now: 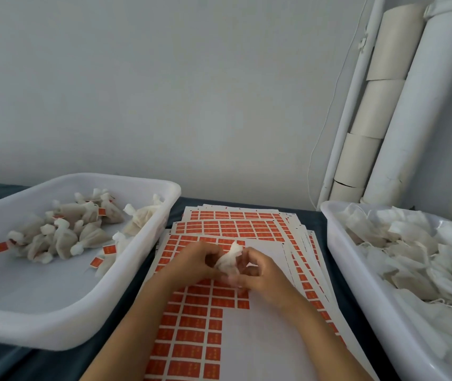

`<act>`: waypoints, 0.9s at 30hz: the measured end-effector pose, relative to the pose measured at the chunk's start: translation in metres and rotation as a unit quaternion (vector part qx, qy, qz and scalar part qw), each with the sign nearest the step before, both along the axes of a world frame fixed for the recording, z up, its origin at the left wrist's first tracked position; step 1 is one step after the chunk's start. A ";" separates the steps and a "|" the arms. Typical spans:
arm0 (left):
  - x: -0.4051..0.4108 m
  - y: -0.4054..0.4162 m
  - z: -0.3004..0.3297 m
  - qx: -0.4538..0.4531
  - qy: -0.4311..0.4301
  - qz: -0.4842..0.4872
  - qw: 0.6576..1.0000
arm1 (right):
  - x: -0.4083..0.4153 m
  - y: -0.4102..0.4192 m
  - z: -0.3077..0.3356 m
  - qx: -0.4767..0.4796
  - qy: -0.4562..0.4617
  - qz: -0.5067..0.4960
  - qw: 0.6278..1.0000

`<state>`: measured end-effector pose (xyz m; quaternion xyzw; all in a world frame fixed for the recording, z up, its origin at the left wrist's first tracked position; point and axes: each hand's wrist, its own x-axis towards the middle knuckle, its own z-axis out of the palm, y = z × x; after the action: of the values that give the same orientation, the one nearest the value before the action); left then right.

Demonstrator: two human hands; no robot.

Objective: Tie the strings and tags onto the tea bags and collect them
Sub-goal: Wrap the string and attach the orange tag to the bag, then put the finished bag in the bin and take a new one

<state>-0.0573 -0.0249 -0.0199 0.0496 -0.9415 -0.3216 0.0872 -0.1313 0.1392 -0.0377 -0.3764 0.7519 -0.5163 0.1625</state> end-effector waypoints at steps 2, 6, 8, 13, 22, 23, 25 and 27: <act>0.001 0.002 0.011 -0.020 0.054 0.041 0.997 | 0.002 -0.010 0.010 -0.013 0.024 -0.032 0.999; 0.008 0.000 0.041 0.004 0.192 0.154 0.969 | 0.010 -0.039 0.046 -0.135 -0.033 -0.060 0.989; 0.013 -0.001 0.056 0.155 0.273 0.236 0.920 | 0.015 -0.056 0.066 -0.201 -0.087 -0.032 0.975; 0.021 -0.013 0.083 0.332 0.377 0.362 0.785 | 0.032 -0.116 0.104 -0.213 -0.134 0.010 0.968; 0.022 -0.038 0.082 0.180 0.141 0.473 0.851 | 0.038 -0.159 0.097 -0.141 -0.201 0.012 0.969; 0.022 -0.037 0.081 0.162 0.132 0.480 0.852 | 0.037 -0.157 0.097 -0.145 -0.202 0.009 0.969; 0.018 -0.036 0.079 0.148 0.160 0.467 0.857 | 0.031 -0.148 0.097 -0.156 -0.188 0.001 0.970; 0.011 -0.030 0.079 0.144 0.201 0.431 0.867 | 0.024 -0.135 0.099 -0.167 -0.165 -0.011 0.972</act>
<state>-0.0460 -0.0553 0.0588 0.3971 -0.7313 -0.3873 0.3968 -0.1075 0.0046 0.0617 -0.2993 0.6218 -0.6916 0.2133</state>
